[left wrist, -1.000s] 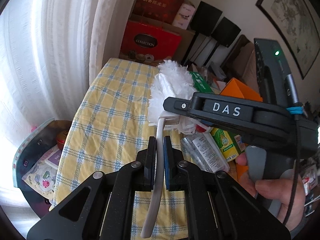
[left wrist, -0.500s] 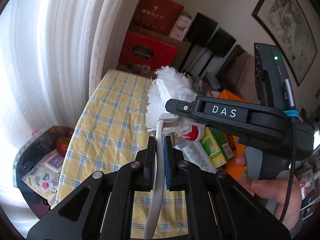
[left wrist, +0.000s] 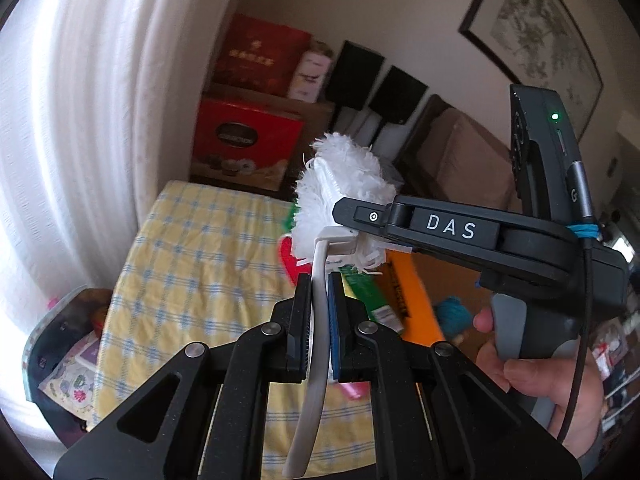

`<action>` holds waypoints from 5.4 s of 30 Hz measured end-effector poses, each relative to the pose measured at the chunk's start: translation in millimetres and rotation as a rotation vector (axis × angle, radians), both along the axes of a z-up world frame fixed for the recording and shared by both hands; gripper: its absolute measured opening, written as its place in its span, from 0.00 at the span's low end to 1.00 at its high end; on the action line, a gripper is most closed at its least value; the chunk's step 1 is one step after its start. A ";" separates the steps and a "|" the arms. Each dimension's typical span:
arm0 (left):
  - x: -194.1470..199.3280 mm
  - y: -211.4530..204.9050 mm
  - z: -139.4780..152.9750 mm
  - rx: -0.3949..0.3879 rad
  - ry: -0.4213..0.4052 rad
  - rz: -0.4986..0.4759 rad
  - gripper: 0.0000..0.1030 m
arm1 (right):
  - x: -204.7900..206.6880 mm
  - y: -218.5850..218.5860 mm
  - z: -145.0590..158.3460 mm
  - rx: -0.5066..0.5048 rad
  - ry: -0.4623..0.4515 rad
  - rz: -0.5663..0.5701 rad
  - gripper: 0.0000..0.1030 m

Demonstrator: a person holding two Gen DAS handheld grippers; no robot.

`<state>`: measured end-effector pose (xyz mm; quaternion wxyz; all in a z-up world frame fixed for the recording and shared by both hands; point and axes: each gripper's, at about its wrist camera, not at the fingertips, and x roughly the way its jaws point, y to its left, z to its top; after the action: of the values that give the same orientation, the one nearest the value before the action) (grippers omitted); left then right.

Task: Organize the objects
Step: 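Lift and carry the feather duster with both grippers over the cardboard box, then open both grippers to drop the feather duster into the box, then move both grippers back toward the clear sanitizer bottle on the tablecloth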

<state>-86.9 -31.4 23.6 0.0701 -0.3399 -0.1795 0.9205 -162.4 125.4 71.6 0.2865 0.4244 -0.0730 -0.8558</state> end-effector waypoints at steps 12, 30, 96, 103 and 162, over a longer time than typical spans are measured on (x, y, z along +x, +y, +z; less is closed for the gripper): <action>-21.8 70.0 12.8 -0.003 0.018 -0.140 0.07 | -0.5 86.0 18.8 0.000 0.018 -0.127 0.25; -58.3 164.5 -1.6 -0.010 -0.026 -0.291 0.07 | -1.6 199.1 -0.1 -0.011 -0.019 -0.317 0.25; -45.4 92.0 -7.2 -0.067 -0.115 -0.140 0.75 | 1.1 199.4 -20.1 0.098 0.028 -0.335 0.76; -33.0 55.6 1.3 -0.061 -0.094 -0.068 0.94 | 6.7 174.1 -12.7 0.098 0.046 -0.283 0.81; -8.5 -15.1 -96.7 -0.033 -0.294 -0.001 0.87 | 91.5 46.8 -113.4 0.246 0.010 0.028 0.32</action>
<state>-95.4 -46.6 -73.1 0.0380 -0.4721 -0.1727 0.8636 -70.9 172.2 -41.8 0.2446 0.4531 0.0397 -0.8563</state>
